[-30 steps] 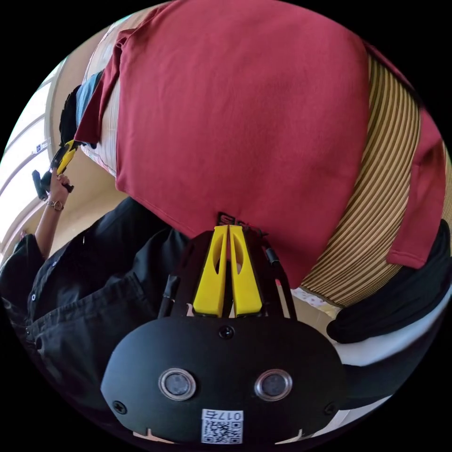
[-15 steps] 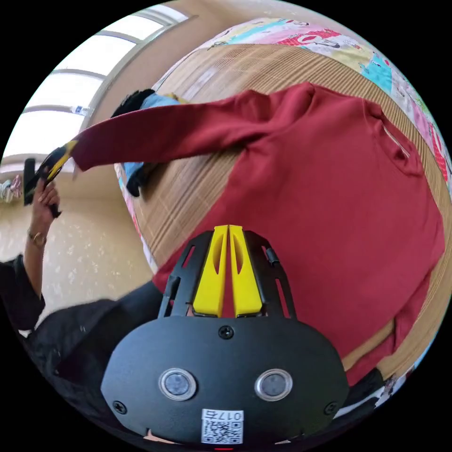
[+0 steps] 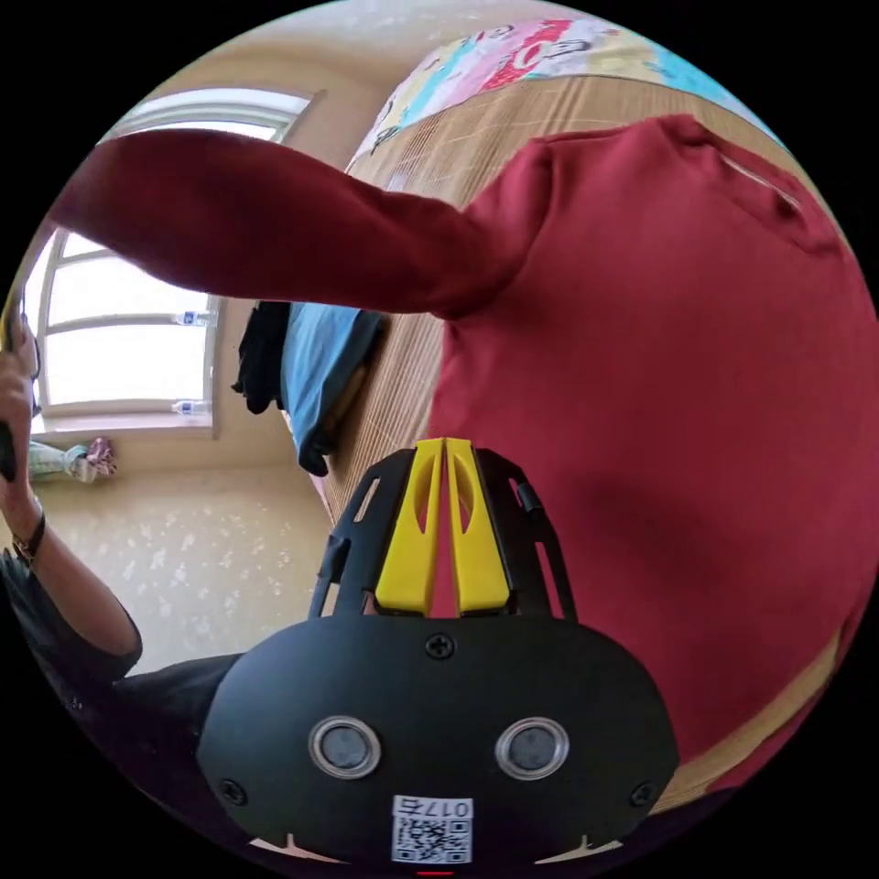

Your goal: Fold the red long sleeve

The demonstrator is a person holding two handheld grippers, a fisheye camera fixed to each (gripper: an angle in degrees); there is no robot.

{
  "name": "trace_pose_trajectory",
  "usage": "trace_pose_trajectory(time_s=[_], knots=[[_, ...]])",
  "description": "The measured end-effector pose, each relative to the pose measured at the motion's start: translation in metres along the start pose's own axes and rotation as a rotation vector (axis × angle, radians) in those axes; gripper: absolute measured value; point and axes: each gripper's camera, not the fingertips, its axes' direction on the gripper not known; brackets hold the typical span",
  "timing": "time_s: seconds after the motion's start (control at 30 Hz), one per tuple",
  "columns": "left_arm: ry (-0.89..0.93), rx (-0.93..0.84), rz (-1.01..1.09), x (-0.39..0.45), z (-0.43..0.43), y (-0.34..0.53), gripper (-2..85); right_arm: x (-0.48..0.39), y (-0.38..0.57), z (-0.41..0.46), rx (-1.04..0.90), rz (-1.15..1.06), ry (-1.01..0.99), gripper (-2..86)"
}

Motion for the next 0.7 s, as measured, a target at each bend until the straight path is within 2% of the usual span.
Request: trace_pose_trajectory(time_s=[0.1,0.17,0.2,0.23,0.27,0.37,0.47,0.63,0.7], knots=[[0.032,-0.05,-0.012,0.011,0.122,0.026,6.3,0.048,0.07,-0.055,0.081,0.13,0.005,1.2],[0.111,-0.223,-0.053,0.01,0.195,0.048,7.6,0.095,0.125,-0.093,0.156,0.253,-0.005,1.7],[0.244,-0.313,-0.034,0.013,0.228,0.064,7.8,0.106,0.137,-0.101,0.173,0.283,-0.01,1.8],[0.323,-0.375,-0.004,0.016,0.246,0.081,7.9,0.13,0.161,-0.117,0.208,0.351,-0.024,2.5],[0.323,-0.403,0.007,0.017,0.25,0.09,8.0,0.15,0.183,-0.132,0.255,0.41,-0.048,3.2],[0.173,-0.48,0.048,-0.001,0.236,0.125,8.7,0.178,0.219,-0.169,0.384,0.453,-0.101,5.0],[-0.043,-0.441,0.025,-0.052,0.186,0.135,8.8,0.187,0.229,-0.2,0.472,0.451,-0.076,6.5],[-0.714,-0.222,-0.111,-0.165,0.077,0.107,11.0,0.187,0.219,-0.252,0.644,0.408,-0.015,7.5],[-0.84,-0.22,-0.206,-0.202,0.065,0.103,13.0,0.191,0.217,-0.267,0.696,0.433,0.007,7.8]])
